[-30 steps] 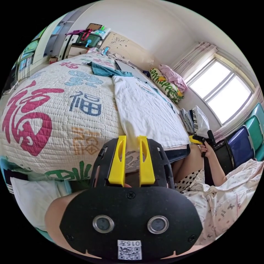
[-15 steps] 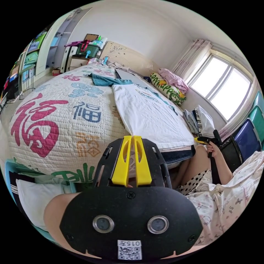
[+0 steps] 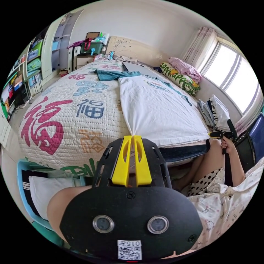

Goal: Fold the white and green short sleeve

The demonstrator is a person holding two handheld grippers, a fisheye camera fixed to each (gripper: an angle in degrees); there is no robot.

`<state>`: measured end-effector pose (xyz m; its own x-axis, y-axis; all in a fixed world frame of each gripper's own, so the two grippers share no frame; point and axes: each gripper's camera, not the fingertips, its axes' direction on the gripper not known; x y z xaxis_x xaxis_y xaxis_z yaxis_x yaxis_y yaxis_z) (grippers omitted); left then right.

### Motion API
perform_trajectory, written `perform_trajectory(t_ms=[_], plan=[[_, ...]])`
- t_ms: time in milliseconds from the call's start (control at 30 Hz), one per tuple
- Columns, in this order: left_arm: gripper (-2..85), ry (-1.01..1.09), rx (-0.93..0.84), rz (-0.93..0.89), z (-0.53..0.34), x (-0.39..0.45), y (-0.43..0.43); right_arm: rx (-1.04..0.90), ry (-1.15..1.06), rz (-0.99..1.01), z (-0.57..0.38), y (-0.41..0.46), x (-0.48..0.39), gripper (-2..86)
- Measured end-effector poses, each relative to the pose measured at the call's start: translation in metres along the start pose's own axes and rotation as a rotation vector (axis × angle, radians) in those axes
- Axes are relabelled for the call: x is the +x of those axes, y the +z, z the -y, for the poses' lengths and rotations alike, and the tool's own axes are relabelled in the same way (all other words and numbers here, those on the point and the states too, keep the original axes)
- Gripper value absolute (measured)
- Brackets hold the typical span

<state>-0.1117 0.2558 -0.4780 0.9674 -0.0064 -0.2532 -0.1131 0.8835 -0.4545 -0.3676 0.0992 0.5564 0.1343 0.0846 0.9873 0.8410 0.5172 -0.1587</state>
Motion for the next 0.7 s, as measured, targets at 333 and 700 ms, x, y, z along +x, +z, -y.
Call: perform_trajectory(t_ms=[333,700], plan=[[-0.2,-0.032,-0.052,0.101,0.022,0.054,0.093,-0.027,0.000,-0.026,-0.012,-0.009,-0.013,-0.4],[-0.2,-0.015,-0.165,0.270,0.063,0.132,0.187,-0.031,0.001,-0.059,-0.038,-0.034,-0.031,-0.4]])
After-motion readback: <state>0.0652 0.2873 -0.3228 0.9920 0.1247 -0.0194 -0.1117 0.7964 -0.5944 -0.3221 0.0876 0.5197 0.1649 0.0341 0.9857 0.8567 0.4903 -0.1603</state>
